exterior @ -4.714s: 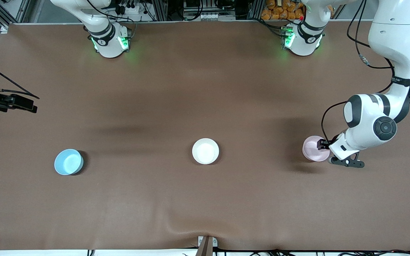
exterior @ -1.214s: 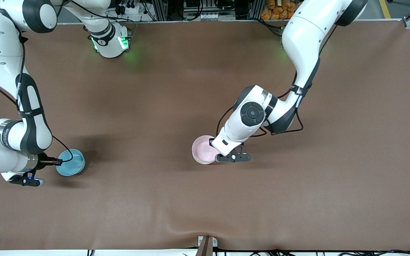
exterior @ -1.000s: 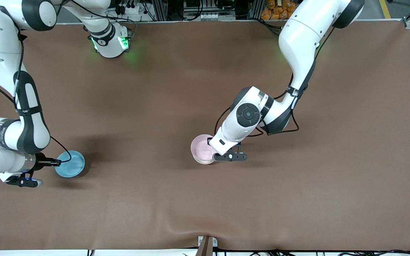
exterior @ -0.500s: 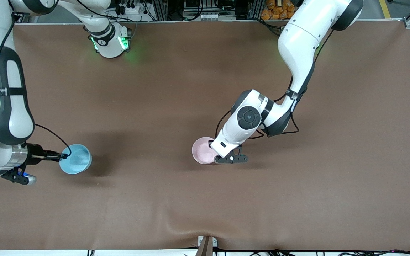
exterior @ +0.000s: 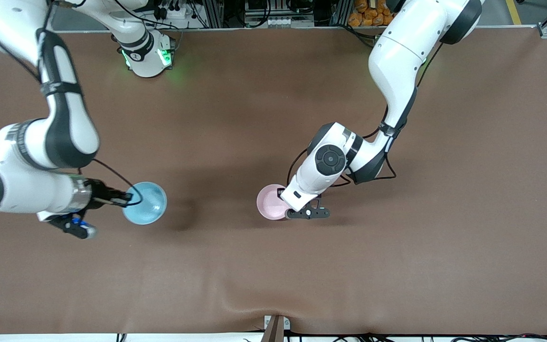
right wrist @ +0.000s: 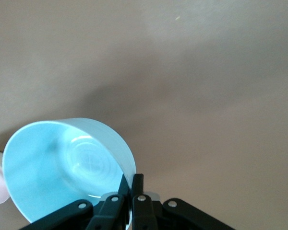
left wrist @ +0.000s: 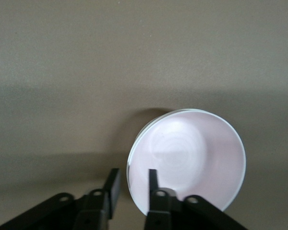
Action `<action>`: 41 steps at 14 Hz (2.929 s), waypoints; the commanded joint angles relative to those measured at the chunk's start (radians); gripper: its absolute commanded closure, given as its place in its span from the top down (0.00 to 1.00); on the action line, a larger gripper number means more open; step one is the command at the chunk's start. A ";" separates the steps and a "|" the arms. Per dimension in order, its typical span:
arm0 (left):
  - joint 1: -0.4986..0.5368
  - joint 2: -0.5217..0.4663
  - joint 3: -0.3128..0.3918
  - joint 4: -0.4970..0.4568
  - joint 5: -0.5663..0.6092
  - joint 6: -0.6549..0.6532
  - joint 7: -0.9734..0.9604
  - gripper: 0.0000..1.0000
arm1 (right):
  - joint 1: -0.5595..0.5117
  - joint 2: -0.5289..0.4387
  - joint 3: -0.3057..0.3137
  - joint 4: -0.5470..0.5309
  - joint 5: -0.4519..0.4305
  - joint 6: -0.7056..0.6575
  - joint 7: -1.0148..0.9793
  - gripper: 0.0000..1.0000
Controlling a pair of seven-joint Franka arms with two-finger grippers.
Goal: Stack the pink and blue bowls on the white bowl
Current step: 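Carry the blue bowl toward the stack while the left gripper releases, then lower the blue bowl onto the stack while the left gripper withdraws, then open the right gripper and release the blue bowl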
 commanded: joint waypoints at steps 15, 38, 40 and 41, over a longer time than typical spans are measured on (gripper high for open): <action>0.388 -0.280 0.024 0.010 0.041 -0.393 0.381 1.00 | 0.393 0.058 -0.011 -0.150 0.215 0.540 0.361 0.00; 0.494 -0.822 0.116 -0.088 0.099 -0.896 0.683 1.00 | 0.479 0.228 -0.012 -0.084 0.242 0.657 0.372 0.61; 0.495 -0.824 0.134 -0.088 0.092 -0.885 0.685 1.00 | 0.482 0.219 -0.014 -0.083 0.243 0.654 0.377 1.00; 0.495 -0.822 0.142 -0.093 0.092 -0.881 0.685 1.00 | 0.476 0.215 -0.014 -0.083 0.245 0.652 0.378 1.00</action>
